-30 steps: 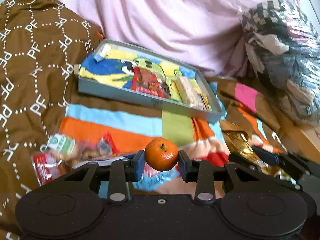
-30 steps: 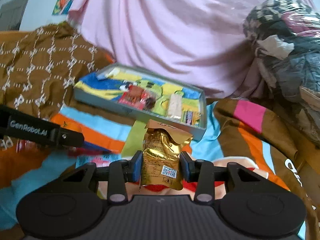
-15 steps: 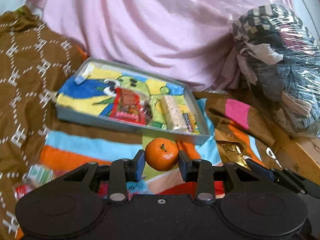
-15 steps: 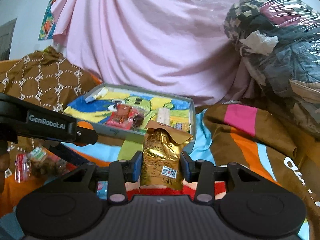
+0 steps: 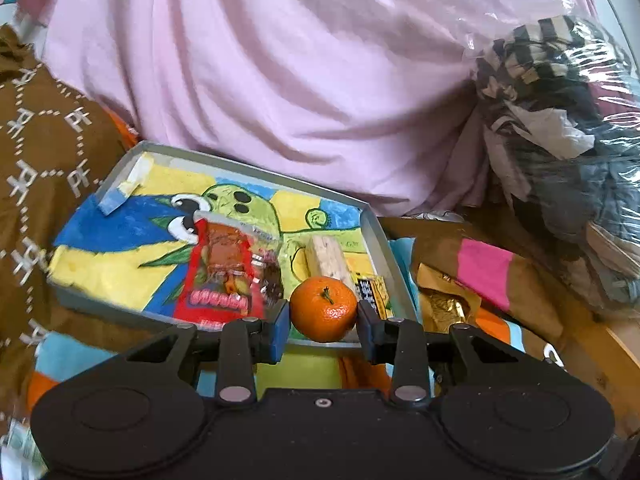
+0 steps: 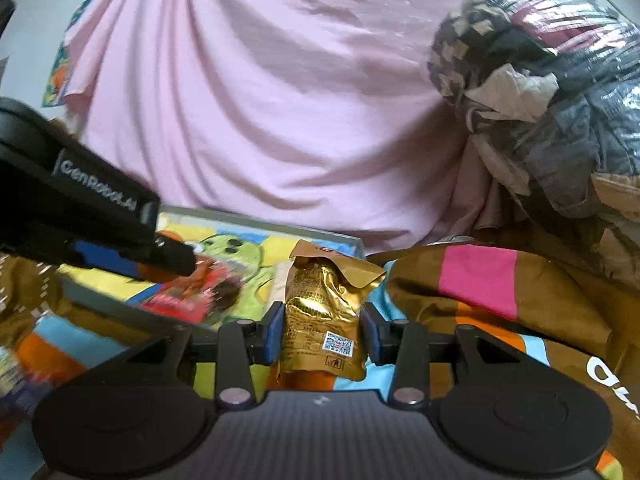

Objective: Organize snacks
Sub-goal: 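Lift the orange and gold pack and carry them over the grey tray, then lower the orange into the tray and open the left tool while the right tool releases the gold pack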

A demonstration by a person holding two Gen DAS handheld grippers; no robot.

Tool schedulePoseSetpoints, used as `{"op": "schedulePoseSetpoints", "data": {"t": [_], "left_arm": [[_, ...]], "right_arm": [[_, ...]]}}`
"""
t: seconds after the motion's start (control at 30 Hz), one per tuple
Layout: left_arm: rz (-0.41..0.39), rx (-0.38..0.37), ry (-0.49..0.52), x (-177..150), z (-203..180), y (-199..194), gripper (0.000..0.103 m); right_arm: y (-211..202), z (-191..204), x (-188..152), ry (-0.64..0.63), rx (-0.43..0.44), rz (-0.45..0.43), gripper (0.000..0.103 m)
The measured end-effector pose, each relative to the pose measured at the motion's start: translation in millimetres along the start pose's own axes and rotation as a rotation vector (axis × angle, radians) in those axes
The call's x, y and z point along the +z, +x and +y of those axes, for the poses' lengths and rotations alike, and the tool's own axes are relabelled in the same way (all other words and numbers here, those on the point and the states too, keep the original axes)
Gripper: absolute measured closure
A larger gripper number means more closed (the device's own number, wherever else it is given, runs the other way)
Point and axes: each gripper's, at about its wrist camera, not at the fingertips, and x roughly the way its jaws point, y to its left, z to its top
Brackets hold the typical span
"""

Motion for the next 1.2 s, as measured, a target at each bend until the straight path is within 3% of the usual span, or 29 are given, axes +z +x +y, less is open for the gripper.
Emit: {"op": "schedulePoseSetpoints", "data": {"t": [0.3, 0.67, 1.2], "left_arm": [[0.006, 0.04, 0.028, 20.0, -3.9, 54.6, 0.066], [0.056, 0.131, 0.008, 16.8, 12.3, 107.2, 0.066], [0.071, 0.141, 0.032, 8.0, 4.4, 120.2, 0.063]], "right_arm": [[45.9, -2.8, -0.2, -0.049, -0.003, -0.038, 0.057], [94.5, -14.8, -4.6, 0.018, -0.005, -0.001, 0.057], [104.3, -18.1, -13.7, 0.032, 0.026, 0.051, 0.055]]}}
